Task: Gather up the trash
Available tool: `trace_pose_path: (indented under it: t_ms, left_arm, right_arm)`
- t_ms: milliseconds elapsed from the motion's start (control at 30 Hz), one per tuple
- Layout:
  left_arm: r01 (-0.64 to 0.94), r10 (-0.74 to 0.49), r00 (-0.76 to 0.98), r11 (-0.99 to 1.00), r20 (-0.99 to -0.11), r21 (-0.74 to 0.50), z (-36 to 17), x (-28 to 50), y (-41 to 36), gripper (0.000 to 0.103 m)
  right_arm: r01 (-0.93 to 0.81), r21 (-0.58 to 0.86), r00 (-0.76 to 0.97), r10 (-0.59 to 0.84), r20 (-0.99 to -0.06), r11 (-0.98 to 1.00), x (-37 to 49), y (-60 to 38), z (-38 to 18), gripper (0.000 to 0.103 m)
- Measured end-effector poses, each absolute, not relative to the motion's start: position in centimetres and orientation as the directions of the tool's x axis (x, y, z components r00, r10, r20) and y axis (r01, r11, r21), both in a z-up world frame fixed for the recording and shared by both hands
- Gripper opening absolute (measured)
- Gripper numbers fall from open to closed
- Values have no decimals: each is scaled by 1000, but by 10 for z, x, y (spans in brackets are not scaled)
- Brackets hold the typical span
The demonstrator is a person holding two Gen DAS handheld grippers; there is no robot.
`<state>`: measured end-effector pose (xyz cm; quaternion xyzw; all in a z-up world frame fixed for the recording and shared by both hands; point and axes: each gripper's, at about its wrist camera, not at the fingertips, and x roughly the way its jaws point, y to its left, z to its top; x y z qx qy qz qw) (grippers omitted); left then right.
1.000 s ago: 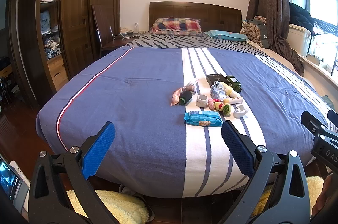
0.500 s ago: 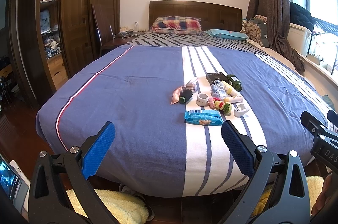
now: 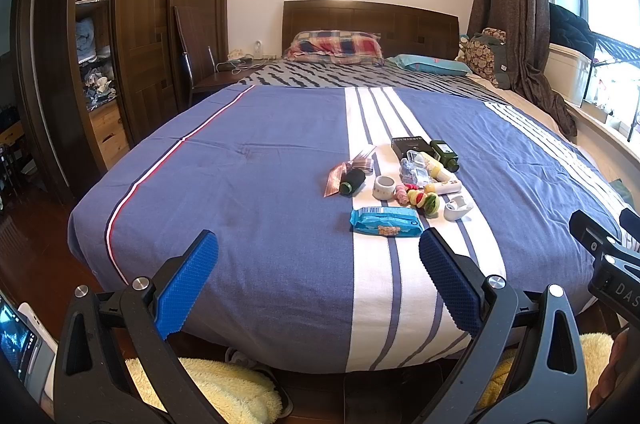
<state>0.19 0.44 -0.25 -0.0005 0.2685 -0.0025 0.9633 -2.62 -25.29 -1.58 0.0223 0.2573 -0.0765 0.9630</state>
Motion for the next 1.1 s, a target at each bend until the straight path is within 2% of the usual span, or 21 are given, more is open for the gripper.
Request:
trace_pose_path:
  t_ms: [467, 867, 1100]
  left_arm:
    - [11, -4, 844, 1000, -537, 8, -11, 7, 2, 95]
    - [32, 3, 791, 998, -611, 46, -50, 43, -5, 95]
    - [60, 3, 757, 996, -654, 73, -75, 71, -14, 95]
  right_arm:
    - [159, 4, 844, -133, -520, 987, -19, -258, -26, 100]
    - [177, -8, 810, -151, -566, 984, 17, -267, -67, 100]
    - [125, 42, 781, -72, -621, 991, 67, -271, -97, 100]
